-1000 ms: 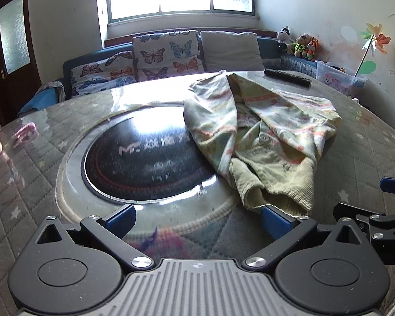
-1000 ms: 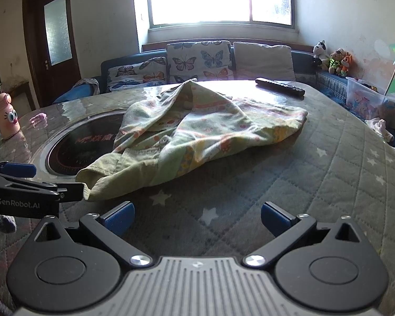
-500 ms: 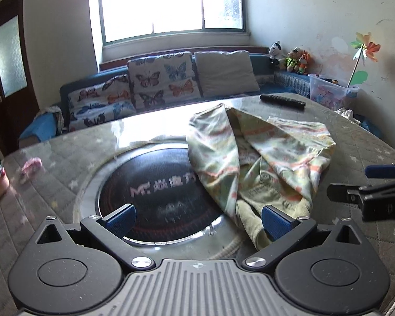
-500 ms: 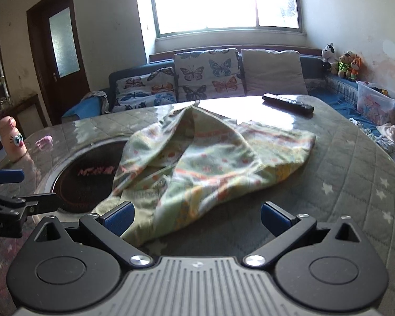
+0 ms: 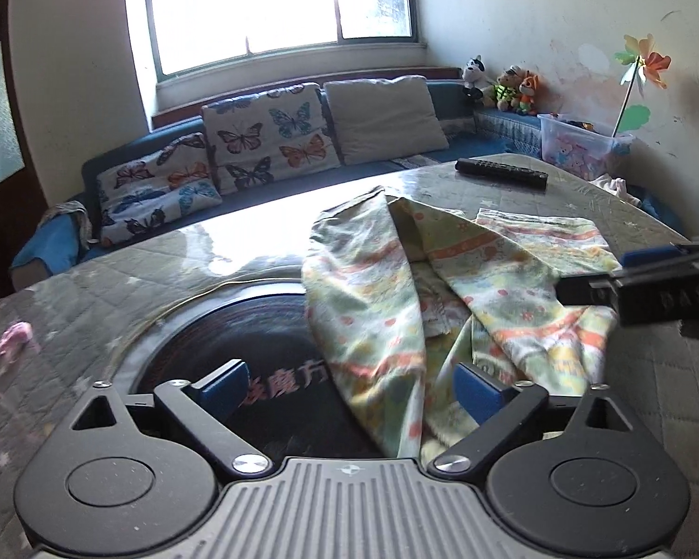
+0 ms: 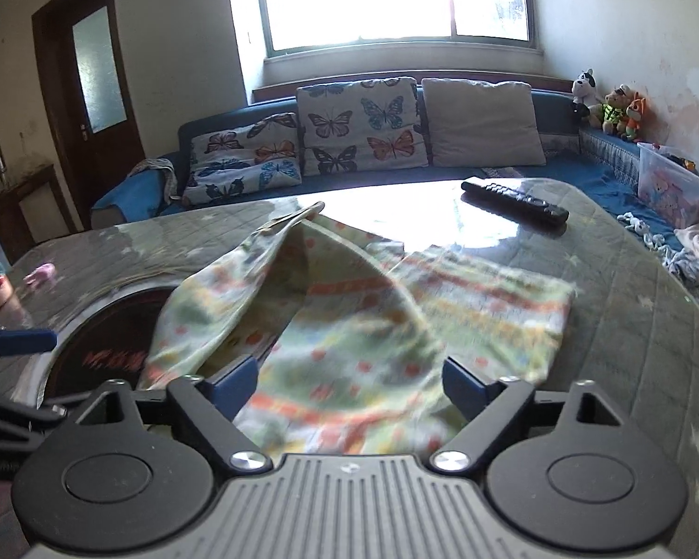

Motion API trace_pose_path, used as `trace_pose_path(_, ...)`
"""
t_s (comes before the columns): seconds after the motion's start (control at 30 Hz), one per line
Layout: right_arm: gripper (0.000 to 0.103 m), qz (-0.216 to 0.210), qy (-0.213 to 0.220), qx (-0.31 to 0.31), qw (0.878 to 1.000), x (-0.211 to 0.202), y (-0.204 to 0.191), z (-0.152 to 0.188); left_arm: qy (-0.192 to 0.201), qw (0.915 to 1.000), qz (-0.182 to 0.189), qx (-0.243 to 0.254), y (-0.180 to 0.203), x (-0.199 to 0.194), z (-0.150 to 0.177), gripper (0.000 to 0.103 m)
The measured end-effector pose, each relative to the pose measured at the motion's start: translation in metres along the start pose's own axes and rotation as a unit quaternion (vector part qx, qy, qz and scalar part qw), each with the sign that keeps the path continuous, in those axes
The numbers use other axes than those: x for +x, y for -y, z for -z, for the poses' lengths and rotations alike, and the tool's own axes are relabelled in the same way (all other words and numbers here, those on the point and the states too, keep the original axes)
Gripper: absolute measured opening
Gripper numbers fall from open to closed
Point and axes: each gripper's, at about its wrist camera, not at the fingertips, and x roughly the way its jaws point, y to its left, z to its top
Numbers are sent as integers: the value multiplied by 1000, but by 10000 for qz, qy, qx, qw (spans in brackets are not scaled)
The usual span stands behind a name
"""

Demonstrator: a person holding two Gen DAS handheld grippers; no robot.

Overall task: Fold clothes
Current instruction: 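Grasp the shirt fabric with the right gripper while the left gripper grasps another edge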

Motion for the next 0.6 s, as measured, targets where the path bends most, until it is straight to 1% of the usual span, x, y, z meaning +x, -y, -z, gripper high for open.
trace_pose_path(0.03,83,-9,-18,-25,10000,7,2,-5,3,10000,34,52,2,6,-3,92)
trace_pose_path(0.2,76,-104,-90,-176,9998,52,9,-35,12,9994,241,248,10,35,-22,91)
trace_pose_path(0.27,74,-161,-142,-213,9995,68,10,-45,-8,9993,254,275,11,49,-31,91)
trace_pose_path(0.33,69,-244,-200,-236,9992,83,13,-52,-41,9992,280,283,10,63,-40,86)
trace_pose_path(0.43,66,-401,-345,-259,9983,112,17,-63,-104,9988,368,315,9,84,-50,81)
trace_pose_path(0.47,65,-435,-384,-255,9980,120,18,-65,-128,9986,388,335,9,90,-53,76)
trace_pose_path(0.5,61,-489,-419,-258,9976,128,19,-66,-151,9984,429,347,9,97,-54,71)
trace_pose_path(0.53,58,-518,-451,-269,9973,134,19,-67,-184,9981,471,350,9,103,-56,68)
trace_pose_path(0.6,56,-573,-514,-292,9966,146,19,-68,-256,9975,551,349,9,114,-60,61)
